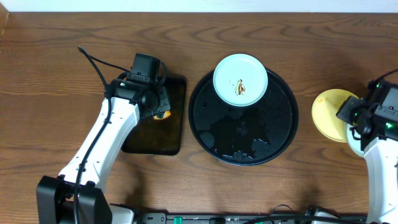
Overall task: Clean dirty plates on tray and stack at the side
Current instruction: 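Move right gripper to the rim of the remaining pale green plate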
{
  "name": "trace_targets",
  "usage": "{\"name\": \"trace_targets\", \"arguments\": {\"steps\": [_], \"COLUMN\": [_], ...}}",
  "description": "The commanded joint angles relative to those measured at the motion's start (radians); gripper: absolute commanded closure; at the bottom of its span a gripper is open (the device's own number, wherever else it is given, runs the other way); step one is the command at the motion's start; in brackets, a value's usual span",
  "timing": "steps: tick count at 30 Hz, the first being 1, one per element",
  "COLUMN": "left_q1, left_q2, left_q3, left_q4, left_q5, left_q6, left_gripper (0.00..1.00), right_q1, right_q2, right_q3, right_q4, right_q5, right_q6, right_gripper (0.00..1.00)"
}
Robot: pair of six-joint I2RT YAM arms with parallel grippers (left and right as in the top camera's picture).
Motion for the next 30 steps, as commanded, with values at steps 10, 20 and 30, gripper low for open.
{"name": "trace_targets", "arguments": {"steps": [10,20,30], "left_q1": [0.002,0.002,0.002], "left_q2": [0.006,0.006,0.006], "left_q3": [-0.004,-0.004,-0.004], "left_q4": [-0.003,-0.003,-0.003], "left_q5": [-0.012,-0.012,-0.012], "left_q6": [0.016,0.016,0.016], "left_gripper": [0.93,0.92,0.85], "right_q1": [0.127,0.153,0.153], "right_q2": [0.039,0.250,0.228], "right_q3": [0.044,0.044,0.050], "right_q4": [0.130,0.143,0.146], "right_q5": [0.016,-0.040,-0.184], "right_q6": [-0.164,-0.163,-0.159], "right_gripper": [0.99,0.99,0.76]}}
